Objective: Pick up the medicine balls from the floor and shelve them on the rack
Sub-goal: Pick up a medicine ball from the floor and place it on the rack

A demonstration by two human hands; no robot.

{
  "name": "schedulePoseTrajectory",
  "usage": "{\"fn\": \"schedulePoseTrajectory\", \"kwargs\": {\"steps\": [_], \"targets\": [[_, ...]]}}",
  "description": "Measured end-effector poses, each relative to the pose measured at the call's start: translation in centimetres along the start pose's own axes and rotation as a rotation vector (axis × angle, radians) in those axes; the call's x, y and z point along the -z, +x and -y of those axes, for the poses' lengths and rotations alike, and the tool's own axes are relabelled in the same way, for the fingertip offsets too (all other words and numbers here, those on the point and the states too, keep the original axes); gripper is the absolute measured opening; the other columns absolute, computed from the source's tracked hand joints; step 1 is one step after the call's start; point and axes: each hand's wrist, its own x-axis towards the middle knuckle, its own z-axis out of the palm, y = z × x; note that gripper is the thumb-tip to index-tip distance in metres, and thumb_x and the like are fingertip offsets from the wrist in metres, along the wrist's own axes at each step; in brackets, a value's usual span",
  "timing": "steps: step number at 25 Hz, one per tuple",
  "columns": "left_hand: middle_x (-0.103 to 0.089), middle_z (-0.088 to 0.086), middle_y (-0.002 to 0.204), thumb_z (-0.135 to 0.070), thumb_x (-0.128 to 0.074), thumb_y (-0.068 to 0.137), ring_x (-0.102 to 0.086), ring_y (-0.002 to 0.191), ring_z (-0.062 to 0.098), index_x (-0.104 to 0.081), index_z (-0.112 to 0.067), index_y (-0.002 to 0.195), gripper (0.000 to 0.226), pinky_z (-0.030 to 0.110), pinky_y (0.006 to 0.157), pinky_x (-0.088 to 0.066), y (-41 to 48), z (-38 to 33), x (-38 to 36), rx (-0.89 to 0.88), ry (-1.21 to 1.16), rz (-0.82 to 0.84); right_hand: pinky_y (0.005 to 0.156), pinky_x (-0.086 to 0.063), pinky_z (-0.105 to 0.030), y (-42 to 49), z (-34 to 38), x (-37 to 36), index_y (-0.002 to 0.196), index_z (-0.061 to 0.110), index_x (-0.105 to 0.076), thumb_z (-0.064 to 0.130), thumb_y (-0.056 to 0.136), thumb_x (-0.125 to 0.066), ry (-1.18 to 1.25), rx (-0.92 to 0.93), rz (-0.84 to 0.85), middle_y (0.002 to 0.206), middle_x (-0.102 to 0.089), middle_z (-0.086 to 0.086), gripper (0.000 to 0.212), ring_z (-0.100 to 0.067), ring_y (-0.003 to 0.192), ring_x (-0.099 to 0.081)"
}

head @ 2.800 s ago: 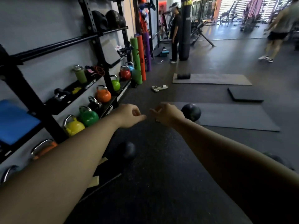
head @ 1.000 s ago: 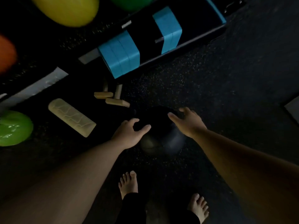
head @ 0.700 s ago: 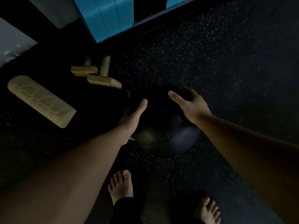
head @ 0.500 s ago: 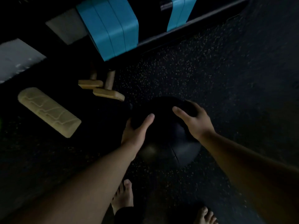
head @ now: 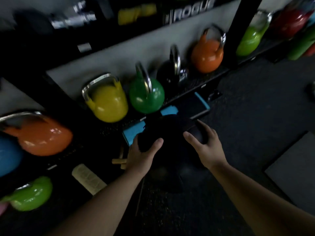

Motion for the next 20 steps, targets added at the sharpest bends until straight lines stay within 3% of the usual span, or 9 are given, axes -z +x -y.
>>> {"fn": "schedulePoseTrajectory", "kwargs": {"steps": [2, 5, 7, 10, 12, 15, 18, 20], "targets": [[-0.071, -0.013, 0.129, -0.085, -0.077, 0.054, -0.068, 0.119, 0.012, -0.064, -0.042, 0.134, 0.091, 0.042, 0.105, -0.054, -1.8, -8.9, 1.8, -0.106, -0.041, -0.015, 0.111, -0.039, -0.037, 0.1, 8.3, 3.9, 0.152, 0.040, -0.047, 0.102, 0.052, -0.057, 0.042, 0.095, -0.040, 0.151, -0.046, 0.005, 0.119, -0.018, 0.141, -0.044], [-0.080, -0.014, 0.108, -0.080, -0.078, 0.057, -0.075, 0.103, 0.006, -0.071, -0.031, 0.123, 0.082, 0.020, 0.083, -0.056, -6.0, -22.3, 4.9, -0.315, -0.058, -0.081, 0.111, -0.044, -0.039, -0.9, 20.4, 10.2, 0.150, 0.037, -0.050, 0.099, 0.054, -0.061, 0.136, 0.251, -0.102, 0.145, -0.050, 0.004, 0.115, -0.017, 0.135, -0.051], [-0.080, -0.021, 0.104, -0.079, -0.079, 0.056, -0.074, 0.097, -0.003, -0.072, -0.031, 0.121, 0.080, 0.009, 0.076, -0.052, -9.1, -30.2, 7.2, -0.452, -0.057, -0.133, 0.111, -0.045, -0.040, -2.0, 28.0, 13.7, 0.148, 0.038, -0.053, 0.097, 0.058, -0.064, 0.187, 0.374, -0.129, 0.142, -0.053, 0.005, 0.108, -0.016, 0.133, -0.053], [-0.081, -0.016, 0.110, -0.076, -0.081, 0.060, -0.074, 0.104, 0.000, -0.071, -0.031, 0.125, 0.080, 0.022, 0.089, -0.055, -13.4, -38.8, 10.4, -0.580, -0.056, -0.156, 0.108, -0.042, -0.032, -3.9, 36.7, 17.4, 0.148, 0.035, -0.054, 0.097, 0.057, -0.062, 0.242, 0.532, -0.161, 0.140, -0.053, 0.004, 0.110, -0.014, 0.130, -0.053], [-0.080, -0.013, 0.110, -0.079, -0.080, 0.060, -0.074, 0.102, 0.003, -0.071, -0.035, 0.119, 0.075, 0.030, 0.089, -0.056, -16.5, -43.6, 13.0, -0.654, -0.050, -0.203, 0.102, -0.039, -0.023, -5.5, 42.1, 19.3, 0.147, 0.033, -0.056, 0.096, 0.055, -0.065, 0.304, 0.621, -0.157, 0.143, -0.053, 0.004, 0.112, -0.011, 0.129, -0.052], [-0.077, -0.014, 0.113, -0.088, -0.078, 0.056, -0.072, 0.103, 0.002, -0.068, -0.044, 0.116, 0.075, 0.028, 0.089, -0.057, -20.8, -49.9, 17.1, -0.767, -0.016, -0.277, 0.091, -0.039, -0.012, -7.8, 49.5, 20.9, 0.146, 0.034, -0.056, 0.088, 0.059, -0.068, 0.372, 0.734, -0.133, 0.142, -0.055, 0.003, 0.103, -0.008, 0.121, -0.055], [-0.076, -0.020, 0.110, -0.087, -0.078, 0.055, -0.071, 0.098, -0.007, -0.067, -0.049, 0.110, 0.068, 0.023, 0.085, -0.055, -23.6, -54.8, 20.6, -0.855, -0.017, -0.327, 0.097, -0.042, -0.024, -9.0, 55.4, 21.3, 0.146, 0.035, -0.055, 0.085, 0.060, -0.069, 0.427, 0.816, -0.140, 0.142, -0.055, 0.001, 0.100, -0.014, 0.124, -0.056], [-0.074, -0.019, 0.114, -0.089, -0.075, 0.054, -0.070, 0.102, 0.001, -0.064, -0.052, 0.106, 0.065, 0.027, 0.086, -0.053, -24.6, -57.9, 23.0, -0.889, -0.002, -0.360, 0.102, -0.045, -0.030, -9.0, 59.4, 21.0, 0.149, 0.032, -0.052, 0.084, 0.062, -0.069, 0.459, 0.866, -0.126, 0.146, -0.052, 0.000, 0.103, -0.016, 0.128, -0.055]]}}
